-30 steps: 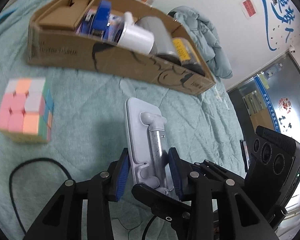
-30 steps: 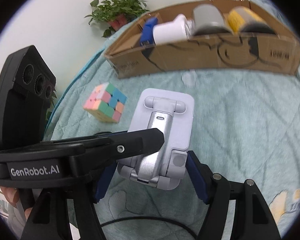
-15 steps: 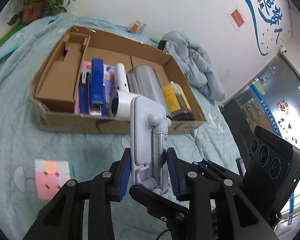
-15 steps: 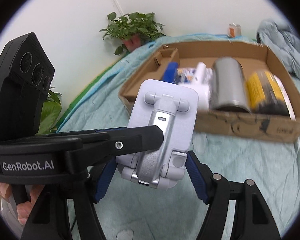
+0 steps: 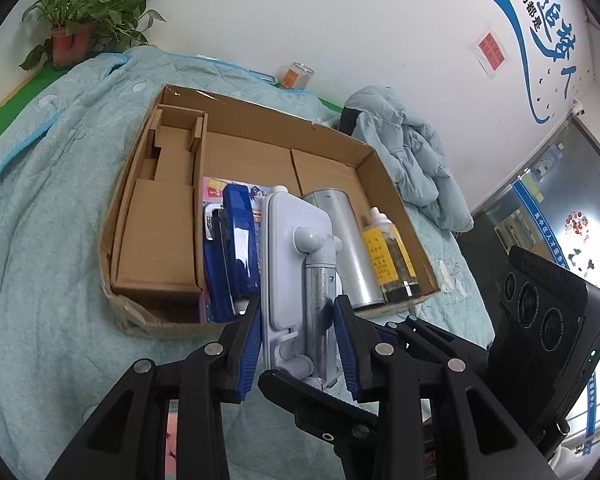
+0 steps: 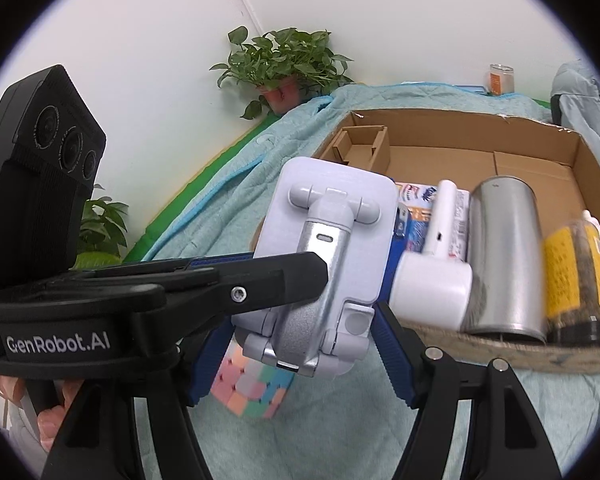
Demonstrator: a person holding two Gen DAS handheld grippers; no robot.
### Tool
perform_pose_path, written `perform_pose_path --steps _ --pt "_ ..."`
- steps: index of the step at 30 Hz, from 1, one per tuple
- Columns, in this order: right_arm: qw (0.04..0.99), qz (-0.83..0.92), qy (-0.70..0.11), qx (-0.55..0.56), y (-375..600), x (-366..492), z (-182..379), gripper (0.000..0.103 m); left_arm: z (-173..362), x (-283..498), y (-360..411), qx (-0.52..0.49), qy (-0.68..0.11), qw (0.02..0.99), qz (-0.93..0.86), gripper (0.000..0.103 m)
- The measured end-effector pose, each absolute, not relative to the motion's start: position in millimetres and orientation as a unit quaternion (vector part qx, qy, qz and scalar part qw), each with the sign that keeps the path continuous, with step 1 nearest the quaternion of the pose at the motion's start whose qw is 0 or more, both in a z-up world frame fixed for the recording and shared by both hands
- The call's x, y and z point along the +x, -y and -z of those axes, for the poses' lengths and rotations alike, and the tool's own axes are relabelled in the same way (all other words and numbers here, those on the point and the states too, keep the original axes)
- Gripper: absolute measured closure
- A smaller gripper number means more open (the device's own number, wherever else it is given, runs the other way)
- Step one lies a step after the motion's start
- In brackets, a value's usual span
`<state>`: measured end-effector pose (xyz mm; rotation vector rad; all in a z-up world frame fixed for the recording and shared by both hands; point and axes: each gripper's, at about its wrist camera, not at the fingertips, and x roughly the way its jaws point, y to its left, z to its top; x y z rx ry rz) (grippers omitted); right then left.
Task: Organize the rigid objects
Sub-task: 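Lift the phone stand with both grippers and carry it over the box, then lower the phone stand into the box compartment and open both grippers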
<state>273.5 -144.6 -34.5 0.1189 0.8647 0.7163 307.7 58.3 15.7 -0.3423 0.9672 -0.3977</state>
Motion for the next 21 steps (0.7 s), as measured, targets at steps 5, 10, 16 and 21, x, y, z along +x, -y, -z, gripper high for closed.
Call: perform_pose_path --steps 5,10,16,21 --pt "0.838 -0.341 -0.421 0.062 140 296 35 0.034 -16 333 -62 -0.162 -0.462 0.852 0.187 0.071" --pt "0.832 -0.338 -0.434 0.069 135 318 34 0.034 -17 359 -70 -0.170 -0.467 0.847 0.189 0.071" --pt "0.817 -0.346 -0.456 0.075 115 344 33 0.034 -16 387 -98 -0.173 -0.477 0.845 0.172 0.071" --pt "0.794 -0.356 -0.480 0.108 95 367 41 0.034 -6 408 -124 -0.179 -0.493 0.836 0.157 0.071"
